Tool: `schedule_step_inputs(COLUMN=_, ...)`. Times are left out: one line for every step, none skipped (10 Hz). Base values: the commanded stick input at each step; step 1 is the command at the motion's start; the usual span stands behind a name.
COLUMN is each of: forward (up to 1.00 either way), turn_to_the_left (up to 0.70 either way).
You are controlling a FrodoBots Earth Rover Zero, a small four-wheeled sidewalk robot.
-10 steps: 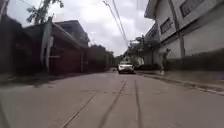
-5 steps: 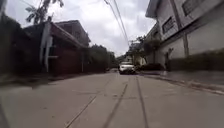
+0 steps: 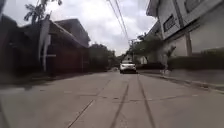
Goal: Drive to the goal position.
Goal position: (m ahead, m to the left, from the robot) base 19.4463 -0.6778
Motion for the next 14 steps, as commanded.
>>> schedule_step_inputs(forward=0.50, turn_to_the_left=0.00)
schedule_step_inputs(forward=0.50, turn_to_the_left=0.00)
schedule_step_inputs(forward=0.50, turn_to_the_left=0.00)
schedule_step_inputs(forward=0.50, turn_to_the_left=0.00)
schedule_step_inputs(forward=0.50, turn_to_the_left=0.00)
schedule_step_inputs(forward=0.50, turn_to_the_left=0.00)
schedule_step_inputs(forward=0.50, turn_to_the_left=0.00)
schedule_step_inputs(forward=0.50, turn_to_the_left=0.00)
schedule_step_inputs(forward=0.50, turn_to_the_left=0.00)
schedule_step_inputs(forward=0.50, turn_to_the_left=0.00)
schedule_step_inputs(forward=0.50, turn_to_the_left=0.00)
schedule_step_inputs(forward=0.50, turn_to_the_left=0.00)
schedule_step_inputs(forward=0.50, turn_to_the_left=0.00)
schedule_step_inputs(forward=0.50, turn_to_the_left=0.00)
